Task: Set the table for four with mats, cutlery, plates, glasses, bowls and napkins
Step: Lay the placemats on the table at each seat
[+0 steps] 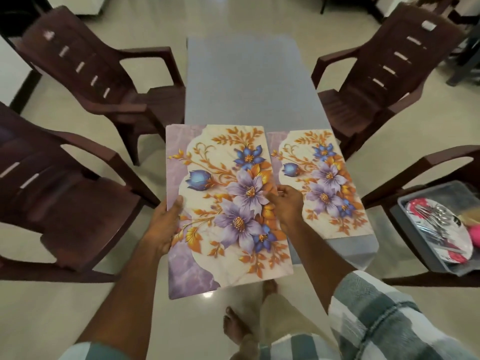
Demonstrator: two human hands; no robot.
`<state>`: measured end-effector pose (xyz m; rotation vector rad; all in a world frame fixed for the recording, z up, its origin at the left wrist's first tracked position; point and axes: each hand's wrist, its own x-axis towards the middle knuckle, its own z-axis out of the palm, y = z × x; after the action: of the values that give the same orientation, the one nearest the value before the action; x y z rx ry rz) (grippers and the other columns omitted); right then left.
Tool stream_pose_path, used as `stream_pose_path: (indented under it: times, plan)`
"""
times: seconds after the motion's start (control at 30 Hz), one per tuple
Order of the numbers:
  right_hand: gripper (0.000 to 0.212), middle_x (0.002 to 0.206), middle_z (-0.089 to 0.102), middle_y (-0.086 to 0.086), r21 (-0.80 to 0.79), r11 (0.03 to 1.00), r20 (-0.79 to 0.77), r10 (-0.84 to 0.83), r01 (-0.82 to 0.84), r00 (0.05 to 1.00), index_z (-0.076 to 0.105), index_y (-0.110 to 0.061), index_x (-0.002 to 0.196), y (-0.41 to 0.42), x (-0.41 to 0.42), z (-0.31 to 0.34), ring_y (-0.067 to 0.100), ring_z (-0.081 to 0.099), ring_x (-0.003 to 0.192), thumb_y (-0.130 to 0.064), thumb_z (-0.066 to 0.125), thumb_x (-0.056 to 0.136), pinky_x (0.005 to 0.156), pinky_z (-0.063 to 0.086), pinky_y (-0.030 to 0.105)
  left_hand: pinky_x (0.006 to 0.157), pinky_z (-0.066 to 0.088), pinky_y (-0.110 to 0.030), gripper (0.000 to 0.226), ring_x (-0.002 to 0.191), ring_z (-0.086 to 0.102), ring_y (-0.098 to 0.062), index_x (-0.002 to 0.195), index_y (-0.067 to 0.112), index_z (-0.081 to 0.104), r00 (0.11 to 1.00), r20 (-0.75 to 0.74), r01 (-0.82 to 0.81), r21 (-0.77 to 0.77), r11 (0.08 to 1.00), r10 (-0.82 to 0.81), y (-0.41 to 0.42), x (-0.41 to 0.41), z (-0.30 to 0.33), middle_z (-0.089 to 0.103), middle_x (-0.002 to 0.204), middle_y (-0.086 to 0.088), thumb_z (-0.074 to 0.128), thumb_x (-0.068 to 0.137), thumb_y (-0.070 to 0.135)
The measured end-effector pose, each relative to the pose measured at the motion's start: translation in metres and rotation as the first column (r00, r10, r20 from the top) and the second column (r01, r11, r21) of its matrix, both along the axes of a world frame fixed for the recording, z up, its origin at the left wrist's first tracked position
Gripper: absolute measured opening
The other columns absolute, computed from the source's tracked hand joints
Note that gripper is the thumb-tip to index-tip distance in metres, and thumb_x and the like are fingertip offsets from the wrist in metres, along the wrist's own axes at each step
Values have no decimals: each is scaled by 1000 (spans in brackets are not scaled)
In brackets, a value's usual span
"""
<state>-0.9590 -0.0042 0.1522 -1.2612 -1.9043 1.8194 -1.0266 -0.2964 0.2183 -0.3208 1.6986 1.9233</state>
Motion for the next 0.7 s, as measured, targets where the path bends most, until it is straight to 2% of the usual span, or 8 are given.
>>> stream_pose_path:
  times: [0.13,0.27,0.3,0.4,0.47,0.53,0.67,0.7]
  plan:
    - [31,59,48,0,43,999,-30,19,-18,999,55,-13,57,10,-11,1,12,40,60,-30,73,77,56,34,32,98,52,-58,37,106,71,-36,126,16,63,1000,-8,14,-36,999,-15,1,-18,3,73,117,-13,59,98,40]
    - [29,67,65,-3,-32,998,-34,45,-46,998,68,-12,68,22,-29,-3,13,56,68,-37,70,85,65,46,33,99,50,-62,39,108,70,-38,130,15,62,999,-36,35,-56,998,-37,8,-50,3,72,120,-15,61,99,37]
    - [24,68,69,-6,-49,998,-46,27,-30,999,71,-13,71,25,-34,-3,11,61,65,-31,70,87,67,48,32,99,50,-62,38,109,70,-38,132,14,61,998,-45,44,-69,997,-47,10,-58,2,71,121,-15,59,100,35]
    - [11,71,69,-4,-226,967,-32,-128,118,991,68,-18,89,30,-49,1,5,64,49,-9,62,94,54,54,27,99,51,-61,33,109,69,-38,129,10,61,996,-62,58,-116,992,-65,10,-87,0,72,119,-16,57,102,28]
    - [16,82,64,4,-327,914,16,-249,241,968,60,-20,99,32,-54,-1,6,64,46,-6,56,96,47,57,28,99,51,-59,25,108,69,-37,122,12,65,995,-83,42,-150,988,-55,3,-108,-3,73,116,-15,57,102,25]
    - [20,92,63,12,-366,853,-11,-403,371,915,56,-21,98,32,-58,-8,10,66,50,-1,52,97,48,55,27,98,53,-55,22,106,70,-35,117,14,67,995,-92,20,-180,983,-37,-8,-127,-4,73,115,-15,57,102,26]
    - [24,103,65,15,-429,712,-49,-633,556,772,59,-12,116,17,-57,-24,26,65,82,-1,58,95,71,56,43,77,62,-40,33,90,75,-24,124,10,65,996,-86,-9,-216,976,-10,-25,-156,-8,73,112,-15,61,99,32]
    - [31,103,66,12,-451,690,-58,-655,566,753,59,-13,122,10,-57,-23,26,64,83,0,55,95,73,54,43,80,61,-43,37,93,75,-27,124,9,64,998,-70,-9,-207,978,-6,-26,-162,-7,74,112,-16,63,97,34]
